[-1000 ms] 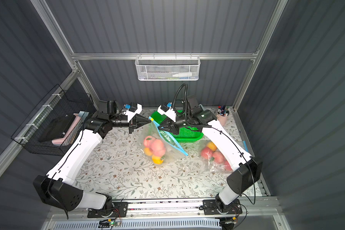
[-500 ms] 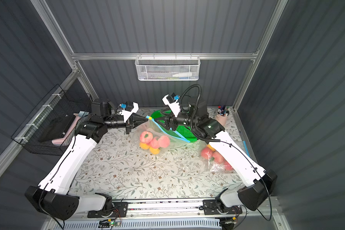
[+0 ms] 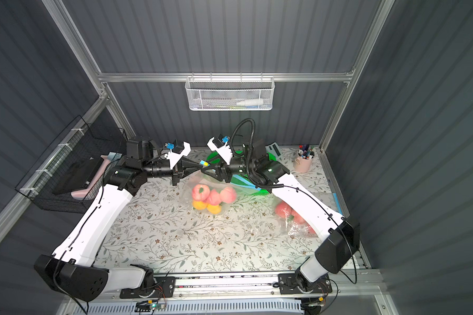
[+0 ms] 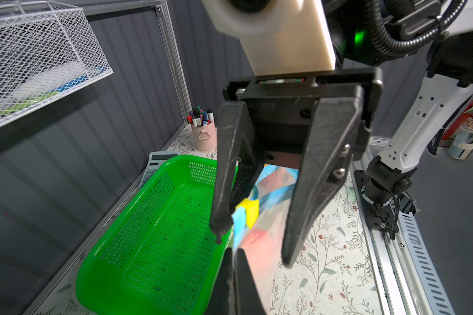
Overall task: Place the peach in a zip-top bag and seal the zipper
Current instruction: Zip the zipper on the zipper food storage bag.
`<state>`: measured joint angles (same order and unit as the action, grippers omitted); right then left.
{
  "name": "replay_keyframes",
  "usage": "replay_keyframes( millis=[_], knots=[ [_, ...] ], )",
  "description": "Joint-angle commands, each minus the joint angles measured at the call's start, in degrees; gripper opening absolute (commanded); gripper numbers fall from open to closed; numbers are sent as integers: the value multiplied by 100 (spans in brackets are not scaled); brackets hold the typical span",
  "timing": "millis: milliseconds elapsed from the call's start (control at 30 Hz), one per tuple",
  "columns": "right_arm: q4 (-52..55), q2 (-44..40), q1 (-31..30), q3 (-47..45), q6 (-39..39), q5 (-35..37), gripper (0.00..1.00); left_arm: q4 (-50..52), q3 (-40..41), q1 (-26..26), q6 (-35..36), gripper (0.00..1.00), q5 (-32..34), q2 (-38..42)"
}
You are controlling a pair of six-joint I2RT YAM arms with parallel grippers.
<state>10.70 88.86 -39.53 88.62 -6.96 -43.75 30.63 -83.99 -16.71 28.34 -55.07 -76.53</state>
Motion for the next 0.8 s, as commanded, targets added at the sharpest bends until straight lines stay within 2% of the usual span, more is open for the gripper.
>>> replay_keyframes(
  millis=[0,300,467,567,767],
  knots=[
    [-4,4,6,112,-342,-309,35,116,-57,16,75,0,-20,130],
    [-102,-54,24,-24,-438,-282,27,92,-43,19,97,0,-70,110],
    [-192,-51,50,-45,-354,-116,18,118,-33,19,97,0,-101,110],
    [-241,-97,81,-97,-312,-64,16,110,18,19,102,0,-74,143],
    [-284,-167,89,-196,-310,6,33,74,49,19,84,0,-69,174]
  ],
)
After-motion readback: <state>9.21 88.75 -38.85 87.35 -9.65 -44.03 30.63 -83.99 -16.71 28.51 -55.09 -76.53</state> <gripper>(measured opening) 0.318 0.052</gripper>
